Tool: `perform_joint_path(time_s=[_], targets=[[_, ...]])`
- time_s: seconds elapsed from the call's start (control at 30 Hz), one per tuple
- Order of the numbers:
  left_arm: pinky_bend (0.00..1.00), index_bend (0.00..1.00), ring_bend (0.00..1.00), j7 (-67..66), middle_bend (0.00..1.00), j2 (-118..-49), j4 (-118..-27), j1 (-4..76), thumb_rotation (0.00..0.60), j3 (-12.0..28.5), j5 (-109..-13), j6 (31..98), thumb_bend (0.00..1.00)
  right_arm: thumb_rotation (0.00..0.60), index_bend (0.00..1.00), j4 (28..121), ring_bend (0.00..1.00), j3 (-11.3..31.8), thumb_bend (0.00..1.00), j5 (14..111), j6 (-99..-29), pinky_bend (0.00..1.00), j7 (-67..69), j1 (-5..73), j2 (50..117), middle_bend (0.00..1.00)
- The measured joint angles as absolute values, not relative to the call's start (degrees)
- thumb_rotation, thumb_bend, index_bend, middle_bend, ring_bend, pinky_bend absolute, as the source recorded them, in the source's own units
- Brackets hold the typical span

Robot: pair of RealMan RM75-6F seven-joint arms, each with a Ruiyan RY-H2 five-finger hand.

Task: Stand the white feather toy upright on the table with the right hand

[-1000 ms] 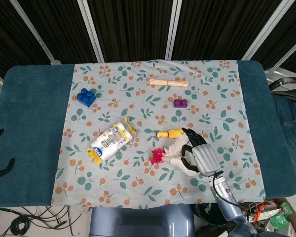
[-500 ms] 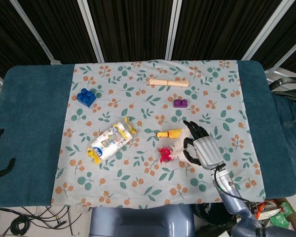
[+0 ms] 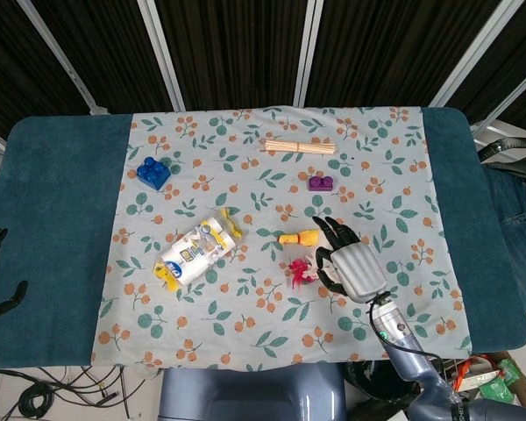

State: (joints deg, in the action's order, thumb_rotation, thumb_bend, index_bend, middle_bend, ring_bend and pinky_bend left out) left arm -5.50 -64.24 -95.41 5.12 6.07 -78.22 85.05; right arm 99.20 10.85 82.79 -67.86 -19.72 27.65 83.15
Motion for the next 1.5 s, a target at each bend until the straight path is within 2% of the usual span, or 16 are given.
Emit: perform_joint_path(time_s=[0.1,0.2,0.3,0.37,0.47,0.6,0.93,1.27,1.5], targets=[[0.05,0.04,0.01,-5.5,0.06,-64.2,-95.4,5.1,0.600,6.1,-78.2,85.1,0.32,0.600,0.65,99.8,0.04,10.1,0.35,83.5,-68.0,0.15,-20.8,27.8,83.9,0.03],[0.05,0.04,0.01,-5.4,0.06,-64.2,-95.4,5.1,0.600,6.1,-78.2,85.0,0.32,0.600,0.55,100.2,0.04,9.5,0.32,84.1,-68.1,0.15,-21.7,28.0,84.6,0.03],[0.05,0.04,0.01,-5.4,0.06,-64.2,-95.4,5.1,0.600,6.1,-78.2,85.0,0.32,0.600,0.37,100.4,0.04,9.1,0.29,84.1,-67.9,0.15,-22.8,28.3,85.1,0.03],[0.05,0.04,0.01,-5.4,0.06,-64.2,-95.4,5.1,0.600,6.1,-78.2,85.0,0.32,0.600,0.18,100.6,0.04,9.0,0.26,83.6,-67.4,0.15,-23.6,28.5,85.3,0.02],[0.05,0.04,0.01,-5.4,0.06,-64.2,-95.4,5.1,0.600,6.1,-78.2,85.0,0.32,0.600,0.02,101.2,0.04,8.9,0.23,82.9,-66.8,0.15,-24.6,28.9,85.4,0.02],[0.05,0.04,0.01,-5.4,0.06,-64.2,-95.4,5.2,0.600,6.1,-78.1,84.9,0.32,0.600,0.00,102.1,0.04,9.1,0.20,82.7,-66.8,0.15,-25.5,29.3,85.6,0.01],[0.05,0.04,0.01,-5.4,0.06,-64.2,-95.4,5.2,0.600,6.1,-78.1,85.0,0.32,0.600,0.00,106.3,0.04,9.6,0.19,82.2,-68.0,0.15,-28.5,29.4,83.9,0.01],[0.05,0.04,0.01,-5.6,0.06,-64.3,-95.4,5.2,0.600,6.1,-78.3,85.1,0.32,0.600,0.00,114.8,0.04,10.5,0.19,82.5,-75.1,0.15,-25.4,24.9,75.0,0.02],[0.05,0.04,0.01,-5.9,0.06,-64.4,-95.5,5.2,0.600,6.1,-78.2,85.1,0.32,0.600,0.00,114.0,0.04,8.9,0.19,82.4,-79.5,0.15,-18.1,19.2,68.0,0.02]])
